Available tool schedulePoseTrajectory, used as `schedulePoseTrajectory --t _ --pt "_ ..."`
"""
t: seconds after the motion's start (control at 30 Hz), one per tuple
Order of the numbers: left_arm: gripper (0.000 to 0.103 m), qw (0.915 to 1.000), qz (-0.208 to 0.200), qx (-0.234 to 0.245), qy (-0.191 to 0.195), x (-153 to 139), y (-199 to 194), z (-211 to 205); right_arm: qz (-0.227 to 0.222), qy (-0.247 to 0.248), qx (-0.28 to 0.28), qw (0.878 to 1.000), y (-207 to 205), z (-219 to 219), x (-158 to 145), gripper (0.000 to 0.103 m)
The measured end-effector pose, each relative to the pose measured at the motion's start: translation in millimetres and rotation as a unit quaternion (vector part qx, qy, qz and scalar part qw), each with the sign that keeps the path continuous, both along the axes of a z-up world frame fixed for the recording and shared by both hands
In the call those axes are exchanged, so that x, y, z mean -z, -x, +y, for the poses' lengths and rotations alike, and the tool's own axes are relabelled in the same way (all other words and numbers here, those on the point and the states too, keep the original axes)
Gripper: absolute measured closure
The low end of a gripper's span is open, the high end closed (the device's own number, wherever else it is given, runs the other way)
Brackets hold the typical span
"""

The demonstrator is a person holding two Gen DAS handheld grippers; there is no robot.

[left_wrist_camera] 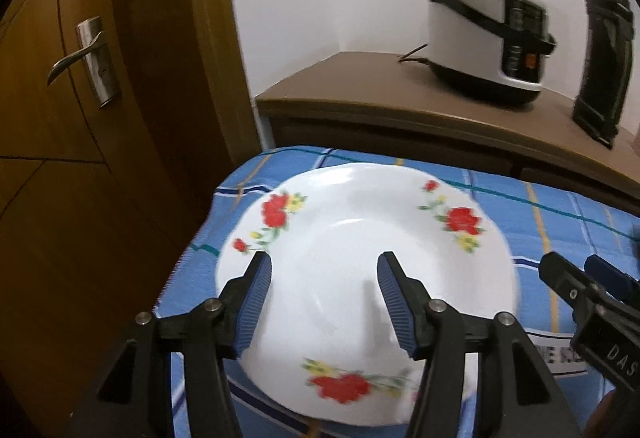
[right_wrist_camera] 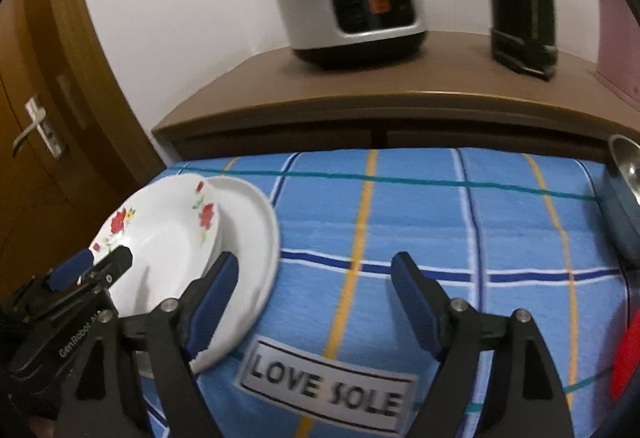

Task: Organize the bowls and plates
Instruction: 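Withdraw both grippers from the plate stack toward the pink bowl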

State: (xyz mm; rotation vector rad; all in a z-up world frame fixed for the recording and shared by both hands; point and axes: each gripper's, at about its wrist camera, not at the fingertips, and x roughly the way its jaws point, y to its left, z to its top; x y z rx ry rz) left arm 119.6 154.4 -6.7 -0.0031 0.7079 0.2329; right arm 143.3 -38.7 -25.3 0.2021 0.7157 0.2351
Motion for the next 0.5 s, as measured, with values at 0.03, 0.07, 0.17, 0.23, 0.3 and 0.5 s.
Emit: schedulePoseTrajectory --t 0.03,0.07,0.17,0.23,0.3,0.5 --pt "0.045 1.0000 -0.001 0.001 0.001 -1 0 -3 -0.007 -0.003 0.005 1.000 3 -4 -2 0.023" --pt "0.045 1.0000 -0.004 0.002 0.002 -4 2 -8 -0.016 -0.002 0.011 1.000 7 -8 -6 0.023" --pt "0.045 0.9998 -0.011 0.014 0.002 -8 8 -25 -0.030 0.014 0.020 0.999 17 -14 -10 0.023" --pt "0.045 0.9998 -0.011 0.019 0.001 -8 12 -38 -0.031 0.024 0.023 0.999 20 -15 -11 0.023" --pt "0.045 0.9995 -0.007 0.029 0.008 -6 15 -49 -0.031 0.034 0.033 0.998 25 -21 -10 0.023" --pt "0.045 0.9983 -0.008 0.056 0.008 -3 27 -83 -0.024 0.045 0.062 0.997 36 -41 -8 0.024"
